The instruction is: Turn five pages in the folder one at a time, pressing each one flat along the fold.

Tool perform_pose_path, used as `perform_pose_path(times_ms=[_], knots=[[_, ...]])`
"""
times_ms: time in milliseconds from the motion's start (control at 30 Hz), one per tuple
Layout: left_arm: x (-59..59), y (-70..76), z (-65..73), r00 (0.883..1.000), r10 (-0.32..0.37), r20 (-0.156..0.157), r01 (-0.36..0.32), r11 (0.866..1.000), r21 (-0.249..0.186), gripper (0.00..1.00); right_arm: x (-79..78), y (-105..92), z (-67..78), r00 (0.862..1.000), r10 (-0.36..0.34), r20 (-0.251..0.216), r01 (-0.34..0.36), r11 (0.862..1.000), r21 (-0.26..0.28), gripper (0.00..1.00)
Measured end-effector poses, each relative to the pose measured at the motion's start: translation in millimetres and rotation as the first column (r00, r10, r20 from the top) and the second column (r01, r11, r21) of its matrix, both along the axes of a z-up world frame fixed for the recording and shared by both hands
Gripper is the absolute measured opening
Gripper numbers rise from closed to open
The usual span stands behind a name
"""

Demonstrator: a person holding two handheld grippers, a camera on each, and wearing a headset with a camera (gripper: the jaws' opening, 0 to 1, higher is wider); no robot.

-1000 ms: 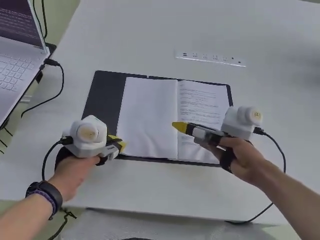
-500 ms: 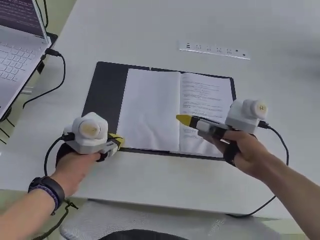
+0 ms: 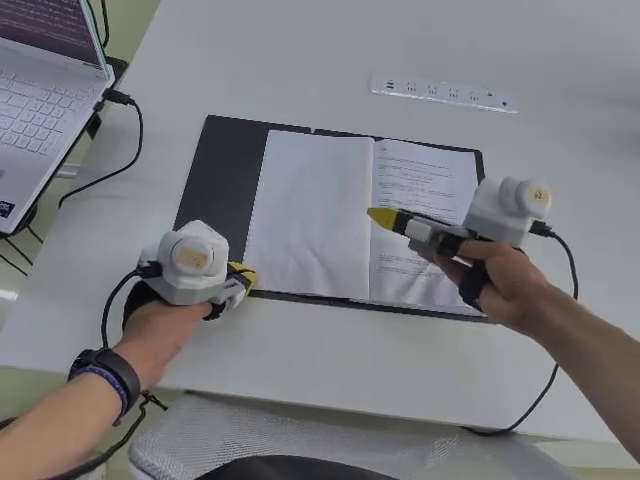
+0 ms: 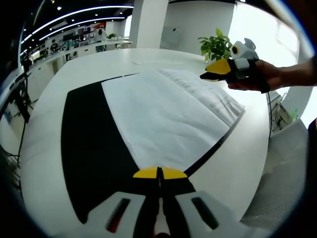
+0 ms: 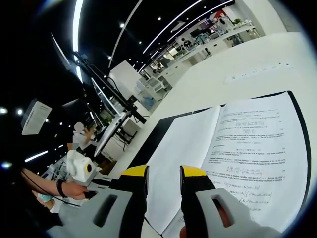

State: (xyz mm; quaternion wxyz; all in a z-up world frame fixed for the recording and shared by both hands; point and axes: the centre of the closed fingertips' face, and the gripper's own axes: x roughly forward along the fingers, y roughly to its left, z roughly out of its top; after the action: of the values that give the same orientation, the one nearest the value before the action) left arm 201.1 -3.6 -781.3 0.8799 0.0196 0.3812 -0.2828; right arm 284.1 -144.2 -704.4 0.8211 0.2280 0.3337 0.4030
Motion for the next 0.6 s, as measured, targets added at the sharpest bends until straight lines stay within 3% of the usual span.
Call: perform_pose_path(times_ms=[267, 600], knots=[[1.2, 0.5, -1.6, 1.0, -0.009, -0.005, 0.01, 1.0, 0.012, 0.0, 19.8, -0.6, -15.5, 1.0, -0.023, -0.016, 0.023, 1.0, 0.013, 0.21], [6.0, 3.3, -5.0, 1.0, 0.001, -0.025, -0.001, 1.0, -0.004, 0.0, 27.2, 3.6, -39.5, 0.998, -0.013, -0.056, 0.014, 1.0, 0.01, 0.11]])
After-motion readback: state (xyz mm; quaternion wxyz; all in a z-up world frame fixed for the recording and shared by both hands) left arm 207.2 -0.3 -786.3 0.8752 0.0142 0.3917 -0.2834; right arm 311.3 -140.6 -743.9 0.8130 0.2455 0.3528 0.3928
